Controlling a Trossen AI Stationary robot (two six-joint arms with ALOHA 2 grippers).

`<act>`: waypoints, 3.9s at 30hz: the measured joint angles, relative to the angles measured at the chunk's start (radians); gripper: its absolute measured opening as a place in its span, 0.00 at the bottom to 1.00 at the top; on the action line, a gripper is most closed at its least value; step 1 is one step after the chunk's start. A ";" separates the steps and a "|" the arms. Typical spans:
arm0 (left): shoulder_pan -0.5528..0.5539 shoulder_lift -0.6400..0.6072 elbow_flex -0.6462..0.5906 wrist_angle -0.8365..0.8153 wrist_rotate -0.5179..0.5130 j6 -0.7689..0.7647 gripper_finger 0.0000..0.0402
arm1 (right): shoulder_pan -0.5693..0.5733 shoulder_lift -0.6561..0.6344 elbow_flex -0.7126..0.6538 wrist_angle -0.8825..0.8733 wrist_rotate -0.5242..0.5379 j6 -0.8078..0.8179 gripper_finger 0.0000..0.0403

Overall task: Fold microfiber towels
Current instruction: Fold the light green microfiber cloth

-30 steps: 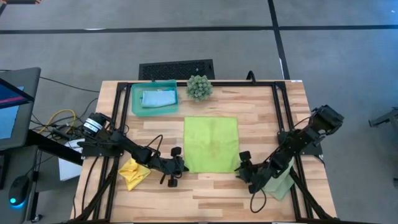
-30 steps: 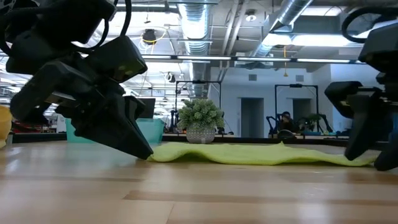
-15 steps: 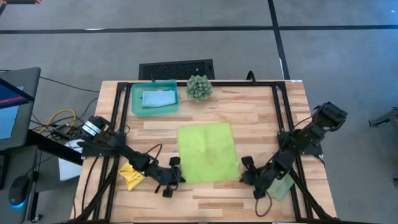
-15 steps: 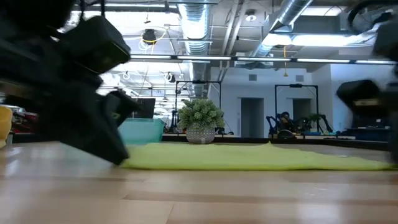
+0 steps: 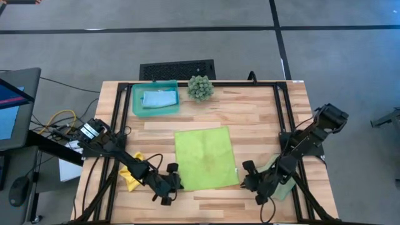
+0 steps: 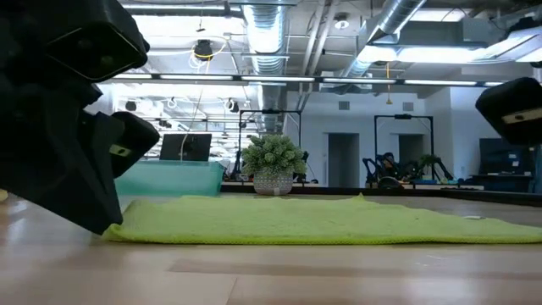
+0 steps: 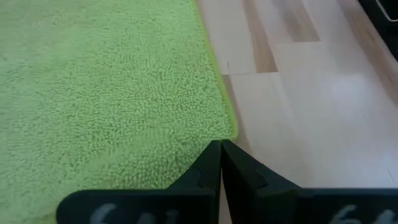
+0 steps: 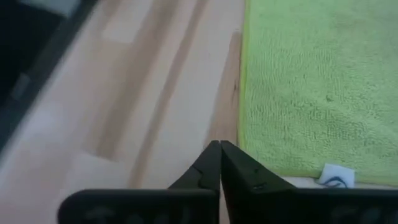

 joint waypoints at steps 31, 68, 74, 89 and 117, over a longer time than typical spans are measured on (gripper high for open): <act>-0.024 -0.001 0.000 0.061 -0.065 0.044 0.00 | -0.054 0.004 0.048 -0.001 -0.155 -0.084 0.03; 0.552 -0.191 -0.092 -0.049 0.079 0.455 0.00 | -0.642 -0.188 0.022 -0.547 -0.147 -0.163 0.03; 0.597 -0.191 -0.092 -0.065 0.104 0.471 0.00 | -0.652 -0.201 0.022 -0.549 -0.147 -0.169 0.02; 0.630 -0.191 -0.092 -0.101 0.111 0.486 0.00 | -0.762 -0.200 0.022 -0.531 -0.143 -0.238 0.02; 0.637 -0.191 -0.071 -0.085 0.054 0.412 0.00 | -0.811 -0.199 0.022 -0.529 -0.183 -0.275 0.02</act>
